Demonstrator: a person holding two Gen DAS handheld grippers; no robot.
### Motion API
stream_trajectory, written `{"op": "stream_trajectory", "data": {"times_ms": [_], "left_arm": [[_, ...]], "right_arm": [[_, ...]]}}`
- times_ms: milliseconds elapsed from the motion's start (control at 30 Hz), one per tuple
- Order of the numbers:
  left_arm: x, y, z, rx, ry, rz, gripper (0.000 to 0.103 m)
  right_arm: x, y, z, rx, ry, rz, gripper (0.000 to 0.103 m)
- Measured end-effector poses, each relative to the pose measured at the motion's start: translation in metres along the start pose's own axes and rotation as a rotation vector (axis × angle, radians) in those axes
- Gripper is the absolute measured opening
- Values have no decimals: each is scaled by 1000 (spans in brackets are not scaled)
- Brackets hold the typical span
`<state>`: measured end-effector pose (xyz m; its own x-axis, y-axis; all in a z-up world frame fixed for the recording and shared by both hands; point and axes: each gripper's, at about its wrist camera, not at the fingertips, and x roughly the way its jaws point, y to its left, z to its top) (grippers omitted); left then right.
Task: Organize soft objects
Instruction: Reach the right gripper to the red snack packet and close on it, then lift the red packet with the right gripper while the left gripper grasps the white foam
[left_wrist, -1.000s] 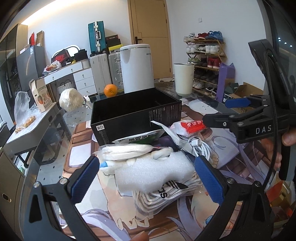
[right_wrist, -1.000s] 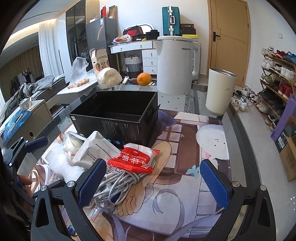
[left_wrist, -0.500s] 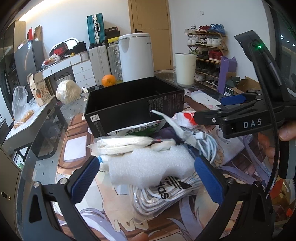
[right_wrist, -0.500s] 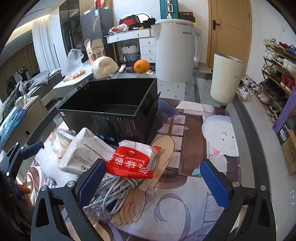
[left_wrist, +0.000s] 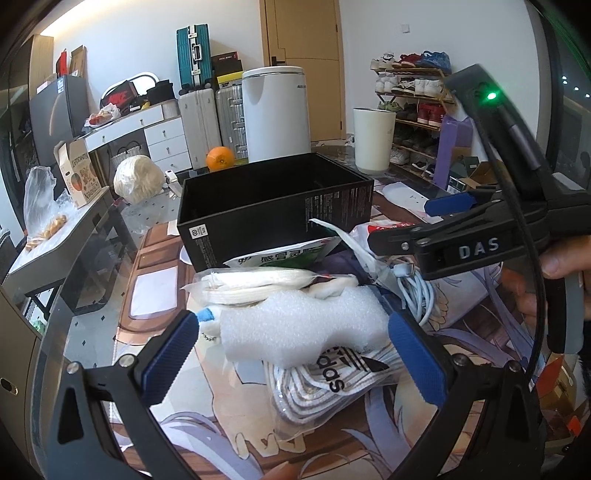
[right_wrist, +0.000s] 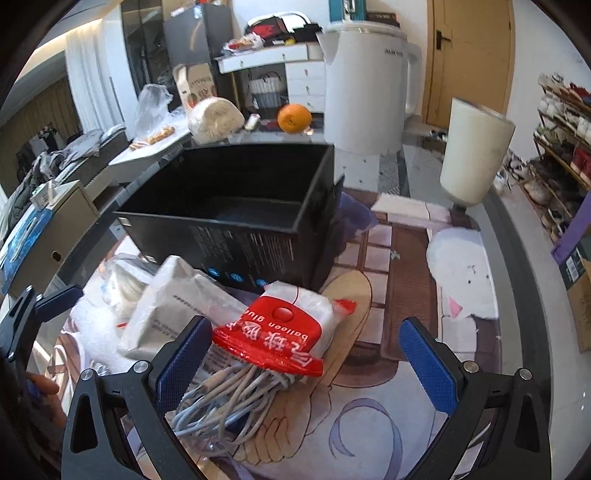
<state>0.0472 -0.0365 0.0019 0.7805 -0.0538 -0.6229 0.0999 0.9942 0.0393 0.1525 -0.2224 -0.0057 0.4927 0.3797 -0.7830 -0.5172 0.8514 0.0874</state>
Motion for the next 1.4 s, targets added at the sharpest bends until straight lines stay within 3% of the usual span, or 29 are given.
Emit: {"op": "stream_trajectory", "data": {"times_ms": [133,567,767,900,967,1033,1200,1400], "left_arm": [[1,1,0,-3,3,5,103],[-1,1,-2,-2,-1,0,103],[0,1,-1,-7,-3,1,103],[-1,-1,-1,1,-2,4,103],[-1,-1,-2,4,-2,5,103],[-1,0,-2,1,-1,3,103],[-3,-1,-2,-4,-3,1,103],[-6,1,-1,-7,-13,-1,103]], "right_arm": [[7,-3,-2,20,22,-63,103],[-12,-18,-10,49,-13,-62,103],[2,-20,-4,59,-14,-81,102],[18,-27,-3,88,15,-73,77],[20,-28,-4,93,15,-61,73],[20,-28,-5,91,7,-54,59],[15,-29,-7,79,-7,-38,54],[-21,-29,-16,86,-133,-55,53]]}}
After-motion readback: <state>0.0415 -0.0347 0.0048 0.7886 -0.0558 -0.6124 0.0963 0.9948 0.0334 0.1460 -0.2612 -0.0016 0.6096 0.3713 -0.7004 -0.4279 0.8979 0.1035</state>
